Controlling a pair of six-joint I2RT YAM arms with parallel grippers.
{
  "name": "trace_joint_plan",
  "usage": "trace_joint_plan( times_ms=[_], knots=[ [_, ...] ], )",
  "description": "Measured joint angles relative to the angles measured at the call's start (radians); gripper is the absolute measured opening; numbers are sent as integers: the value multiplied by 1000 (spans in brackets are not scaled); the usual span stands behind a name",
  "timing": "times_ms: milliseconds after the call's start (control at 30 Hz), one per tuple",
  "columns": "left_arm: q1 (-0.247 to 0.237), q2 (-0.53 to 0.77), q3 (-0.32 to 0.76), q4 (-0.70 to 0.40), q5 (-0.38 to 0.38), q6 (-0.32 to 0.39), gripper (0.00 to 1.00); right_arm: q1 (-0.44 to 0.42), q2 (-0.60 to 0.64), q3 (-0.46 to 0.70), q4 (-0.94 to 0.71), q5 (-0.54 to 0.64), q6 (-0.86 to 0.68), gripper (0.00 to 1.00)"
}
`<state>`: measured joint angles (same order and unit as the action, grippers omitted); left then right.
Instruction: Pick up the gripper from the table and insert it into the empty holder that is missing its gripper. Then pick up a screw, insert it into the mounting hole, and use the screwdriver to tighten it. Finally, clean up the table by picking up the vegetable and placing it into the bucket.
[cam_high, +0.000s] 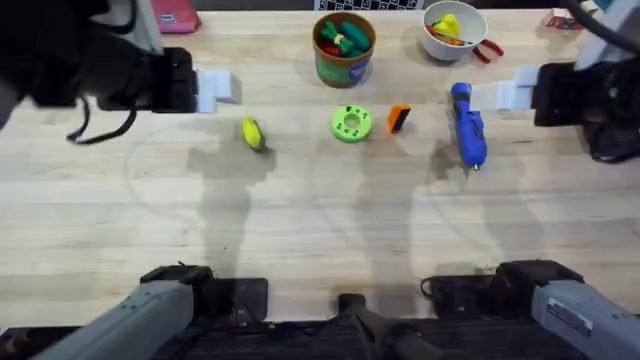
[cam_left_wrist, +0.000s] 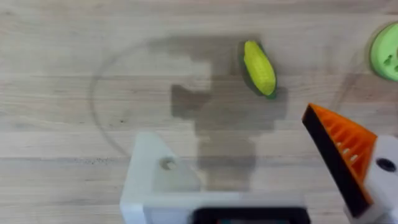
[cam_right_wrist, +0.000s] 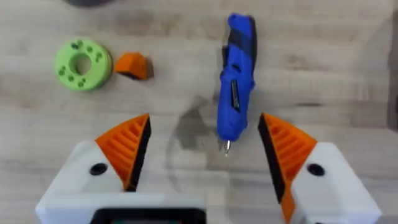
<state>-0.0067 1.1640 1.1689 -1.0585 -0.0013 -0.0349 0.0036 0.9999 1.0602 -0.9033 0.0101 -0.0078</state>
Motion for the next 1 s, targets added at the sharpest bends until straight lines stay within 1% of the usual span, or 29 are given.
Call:
trace_joint_plan(
  times_ms=[100, 200, 300, 400, 467, 567, 667, 733, 867, 1000],
  knots=[
    [0, 78, 14, -9, 1, 0, 985, 0, 70, 21, -37, 0, 0, 993],
    [0, 135, 14, -21, 11, -1, 985, 0, 114, 22, -43, -1, 0, 993],
    [0, 168, 14, -18, 16, -1, 985, 0, 136, 22, -43, -4, 0, 993],
    [-3, 184, 14, 21, 20, -18, 985, 0, 139, 22, -43, -5, 0, 994],
    [-13, 190, 15, 29, 20, -49, 985, 0, 139, 22, -43, -5, 0, 994],
    [-50, 220, 20, 10, 19, -116, 985, 0, 139, 22, -43, -5, 0, 994],
    [-94, 285, 23, -1, 15, -205, 985, 0, 139, 22, -43, -5, 0, 993],
    [-115, 339, 25, 0, 15, -264, 985, 0, 139, 22, -43, -5, 0, 993],
    [-126, 456, 38, 0, 15, -351, 987, 0, 139, 22, -43, -5, 0, 993],
    [-126, 557, 81, 22, 15, -394, 986, 0, 139, 22, -43, -5, 1, 991]
  ],
)
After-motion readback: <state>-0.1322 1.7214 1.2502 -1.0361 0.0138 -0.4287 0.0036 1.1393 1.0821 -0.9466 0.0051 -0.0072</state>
